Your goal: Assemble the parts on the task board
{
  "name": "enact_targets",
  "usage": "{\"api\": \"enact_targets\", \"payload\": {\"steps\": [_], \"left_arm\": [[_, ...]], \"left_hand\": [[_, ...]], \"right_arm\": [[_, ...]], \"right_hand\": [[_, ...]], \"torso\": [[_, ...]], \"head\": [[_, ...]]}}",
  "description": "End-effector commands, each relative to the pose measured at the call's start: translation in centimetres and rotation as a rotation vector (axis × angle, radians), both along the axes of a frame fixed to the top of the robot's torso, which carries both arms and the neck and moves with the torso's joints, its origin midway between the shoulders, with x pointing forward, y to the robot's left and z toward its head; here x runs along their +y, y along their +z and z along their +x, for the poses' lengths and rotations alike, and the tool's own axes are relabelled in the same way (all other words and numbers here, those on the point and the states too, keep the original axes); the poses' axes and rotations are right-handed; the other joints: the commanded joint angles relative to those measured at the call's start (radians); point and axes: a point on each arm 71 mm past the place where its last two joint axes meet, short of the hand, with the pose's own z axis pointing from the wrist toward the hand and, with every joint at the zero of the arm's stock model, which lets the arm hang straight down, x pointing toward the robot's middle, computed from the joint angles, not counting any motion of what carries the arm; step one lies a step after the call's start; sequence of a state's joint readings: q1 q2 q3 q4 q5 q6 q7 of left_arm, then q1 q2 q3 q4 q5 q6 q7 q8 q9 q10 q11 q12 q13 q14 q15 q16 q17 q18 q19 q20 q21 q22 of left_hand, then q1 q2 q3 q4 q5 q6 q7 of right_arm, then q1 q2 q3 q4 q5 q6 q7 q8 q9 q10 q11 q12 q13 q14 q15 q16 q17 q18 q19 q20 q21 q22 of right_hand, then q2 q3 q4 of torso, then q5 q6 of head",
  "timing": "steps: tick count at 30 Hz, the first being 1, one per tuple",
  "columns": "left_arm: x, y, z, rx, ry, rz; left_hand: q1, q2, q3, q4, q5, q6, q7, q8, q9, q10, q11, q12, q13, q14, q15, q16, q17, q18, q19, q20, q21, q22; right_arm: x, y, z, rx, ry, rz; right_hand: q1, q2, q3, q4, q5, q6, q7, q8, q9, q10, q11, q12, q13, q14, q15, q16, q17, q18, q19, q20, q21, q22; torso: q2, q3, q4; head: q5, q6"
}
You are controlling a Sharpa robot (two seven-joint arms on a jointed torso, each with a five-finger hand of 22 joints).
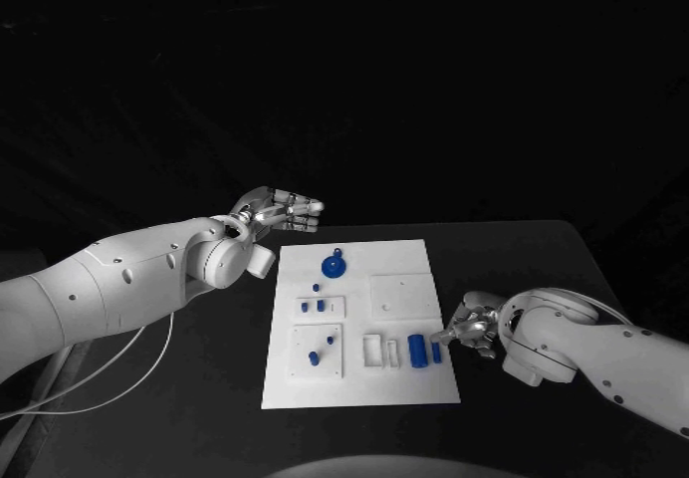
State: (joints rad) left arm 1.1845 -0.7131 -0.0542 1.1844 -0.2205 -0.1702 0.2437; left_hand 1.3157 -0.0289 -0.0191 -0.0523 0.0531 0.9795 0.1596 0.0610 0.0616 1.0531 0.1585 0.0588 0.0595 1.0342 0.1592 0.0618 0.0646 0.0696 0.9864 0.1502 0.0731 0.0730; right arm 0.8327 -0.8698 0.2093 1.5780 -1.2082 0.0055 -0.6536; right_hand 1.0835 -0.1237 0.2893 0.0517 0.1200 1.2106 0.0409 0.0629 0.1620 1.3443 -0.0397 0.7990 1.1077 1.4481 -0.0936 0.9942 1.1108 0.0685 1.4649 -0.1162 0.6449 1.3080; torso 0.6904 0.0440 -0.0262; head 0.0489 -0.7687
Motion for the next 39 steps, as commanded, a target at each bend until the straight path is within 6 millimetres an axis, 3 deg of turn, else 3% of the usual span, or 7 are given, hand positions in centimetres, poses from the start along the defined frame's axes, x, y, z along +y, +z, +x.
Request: {"api": "enact_targets", "payload": {"steps": [1,6,15,24,39], "left_arm": [[-0.2,0.2,-0.1,-0.026,-0.036,-0.014],[-0.3,0.2,-0.1,-0.025,-0.041,-0.016],[-0.4,0.1,-0.2,-0.021,-0.046,-0.018],[-0.5,0.1,-0.2,-0.016,-0.049,-0.017],[-0.6,0.0,-0.1,-0.01,-0.049,-0.013]], "left_hand": [[0.008,0.006,-0.014,0.009,-0.004,-0.008,0.001,0.001,0.001,-0.004,0.0,0.001,0.0,-0.002,0.001,0.0,0.0,0.001,-0.007,-0.002,-0.001,-0.001],[0.008,0.008,-0.02,0.015,-0.004,-0.01,0.001,0.001,0.001,-0.005,0.0,0.001,0.0,-0.002,0.002,0.0,0.0,0.001,-0.007,-0.002,-0.001,-0.001],[0.008,0.01,-0.027,0.021,-0.005,-0.013,0.002,0.001,0.0,-0.006,0.001,0.001,0.0,-0.004,0.002,-0.001,-0.001,0.0,-0.007,-0.002,-0.001,-0.001],[0.005,0.012,-0.03,0.025,-0.005,-0.018,0.002,0.001,0.0,-0.008,0.001,0.001,0.0,-0.005,0.003,-0.001,-0.001,0.001,-0.007,-0.002,-0.002,-0.001],[0.002,0.007,-0.029,0.034,-0.004,-0.025,0.004,0.001,0.0,-0.009,0.002,0.001,0.001,-0.006,0.004,0.0,0.0,0.0,-0.012,-0.001,-0.003,-0.001]], "right_arm": [[0.2,-0.5,-0.2,0.03,-0.006,-0.026],[1.1,-1.0,-0.3,0.027,0.006,-0.024],[2.3,-1.9,-0.4,0.031,0.029,-0.025],[3.5,-2.6,-0.4,-0.046,0.067,-0.076],[5.4,-4.0,-0.5,-0.064,0.088,-0.092]], "right_hand": [[-0.004,-0.014,-0.002,0.013,-0.014,-0.004,0.005,0.001,0.001,0.01,-0.001,0.008,0.013,0.007,-0.001,0.005,0.006,-0.012,0.051,-0.001,0.01,0.079],[-0.015,-0.031,0.003,0.046,-0.04,-0.012,0.008,0.001,0.002,0.012,0.001,0.009,0.027,0.008,0.0,0.007,0.014,-0.01,0.051,0.0,0.025,0.081],[-0.01,-0.041,0.002,0.064,-0.049,-0.017,0.01,0.001,0.003,0.013,0.002,0.002,0.036,0.009,-0.001,0.005,0.02,-0.009,0.049,0.0,0.03,0.081],[-0.007,-0.056,0.007,0.062,-0.064,-0.023,0.011,0.001,0.003,0.011,0.002,-0.003,0.039,0.008,-0.002,0.002,0.022,-0.007,0.051,-0.002,0.046,0.084],[-0.016,-0.062,-0.002,0.068,-0.064,-0.034,0.014,0.001,0.002,0.002,0.005,-0.017,0.034,0.008,-0.001,-0.003,0.021,-0.004,0.049,-0.001,0.046,0.083]], "torso": [[0.001,0.0002,0.0001],[0.001,-0.0002,-0.0002],[0.001,0.0006,-0.0012],[0.002,0.0017,-0.0023],[0.002,-0.0005,-0.0012]], "head": [[0.001,-0.003],[0.002,-0.007],[0.007,-0.012],[0.014,-0.019],[0.02,-0.02]]}}
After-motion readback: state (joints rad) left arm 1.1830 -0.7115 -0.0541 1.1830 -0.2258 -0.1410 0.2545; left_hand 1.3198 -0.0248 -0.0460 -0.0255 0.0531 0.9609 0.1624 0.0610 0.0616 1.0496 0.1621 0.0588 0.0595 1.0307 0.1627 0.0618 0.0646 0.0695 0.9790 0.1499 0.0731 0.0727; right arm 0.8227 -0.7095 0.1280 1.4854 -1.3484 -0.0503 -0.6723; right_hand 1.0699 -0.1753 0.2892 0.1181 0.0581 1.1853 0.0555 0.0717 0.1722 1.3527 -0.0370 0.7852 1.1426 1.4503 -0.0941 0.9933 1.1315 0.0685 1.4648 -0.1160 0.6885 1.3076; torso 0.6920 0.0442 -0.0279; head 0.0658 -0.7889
